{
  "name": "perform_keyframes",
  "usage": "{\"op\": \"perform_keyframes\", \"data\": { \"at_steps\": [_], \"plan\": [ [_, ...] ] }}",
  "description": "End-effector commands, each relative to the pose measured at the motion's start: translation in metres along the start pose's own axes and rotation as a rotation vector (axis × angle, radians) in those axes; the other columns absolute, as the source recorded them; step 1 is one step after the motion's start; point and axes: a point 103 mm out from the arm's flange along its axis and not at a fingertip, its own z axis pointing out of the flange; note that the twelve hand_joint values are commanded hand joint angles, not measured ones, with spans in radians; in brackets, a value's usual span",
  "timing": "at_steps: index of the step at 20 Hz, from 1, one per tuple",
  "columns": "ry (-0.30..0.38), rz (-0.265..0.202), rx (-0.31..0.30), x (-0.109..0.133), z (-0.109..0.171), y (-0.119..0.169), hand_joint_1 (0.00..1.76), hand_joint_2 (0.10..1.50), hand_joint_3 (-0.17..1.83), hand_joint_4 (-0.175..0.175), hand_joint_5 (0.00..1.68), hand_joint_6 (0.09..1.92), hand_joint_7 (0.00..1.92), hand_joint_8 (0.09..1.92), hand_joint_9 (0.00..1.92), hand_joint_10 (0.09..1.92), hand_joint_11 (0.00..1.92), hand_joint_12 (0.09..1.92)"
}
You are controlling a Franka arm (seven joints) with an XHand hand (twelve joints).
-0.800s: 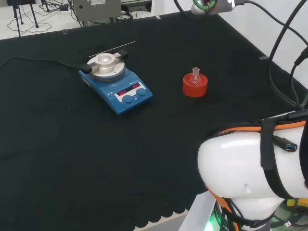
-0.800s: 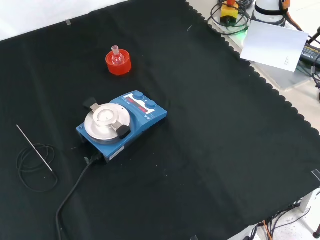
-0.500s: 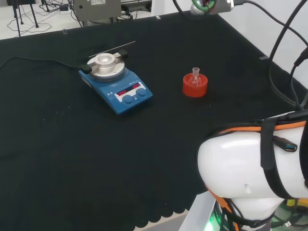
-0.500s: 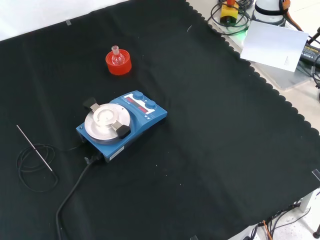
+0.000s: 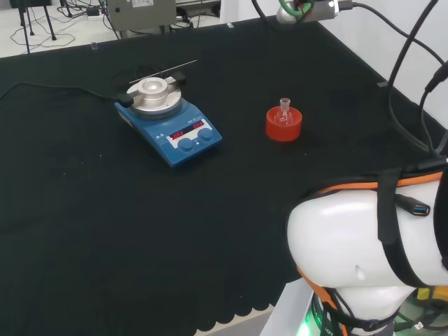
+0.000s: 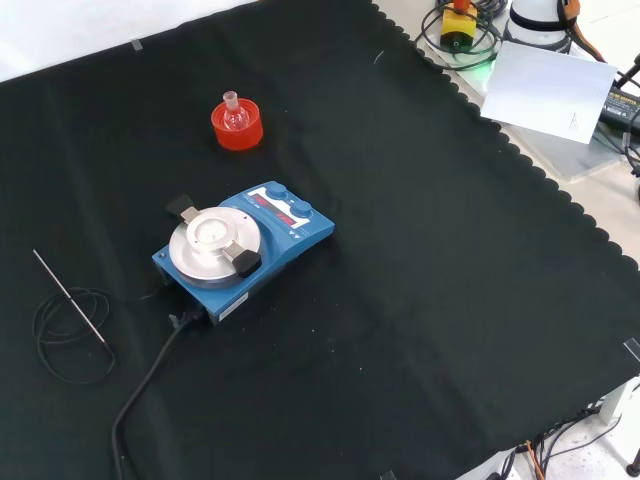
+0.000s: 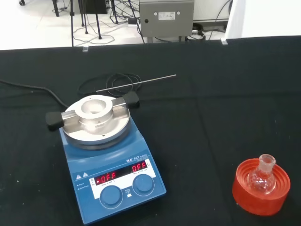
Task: Pick up the round-bottom flask.
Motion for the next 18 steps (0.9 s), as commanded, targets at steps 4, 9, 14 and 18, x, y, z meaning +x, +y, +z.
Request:
{"op": "perform_keyframes", "data": {
  "at_steps": [4, 9, 14, 18],
  "plan": [
    [0.028, 0.044, 0.019, -0.022, 0.031, 0.026, 0.00, 1.28, 0.32, 0.021, 0.25, 0.09, 0.06, 0.39, 0.14, 0.53, 0.00, 0.89],
    [0.075, 0.074, 0.021, -0.053, 0.062, 0.049, 0.01, 1.28, 0.31, 0.020, 0.26, 0.09, 0.07, 0.39, 0.15, 0.53, 0.00, 0.89],
    [0.136, 0.094, 0.023, -0.088, 0.093, 0.088, 0.09, 1.27, 0.28, 0.013, 0.30, 0.09, 0.10, 0.39, 0.17, 0.53, 0.00, 0.92],
    [0.176, 0.108, 0.020, -0.114, 0.117, 0.119, 0.15, 1.26, 0.26, 0.006, 0.33, 0.09, 0.13, 0.40, 0.18, 0.53, 0.00, 0.95]
  ]
}}
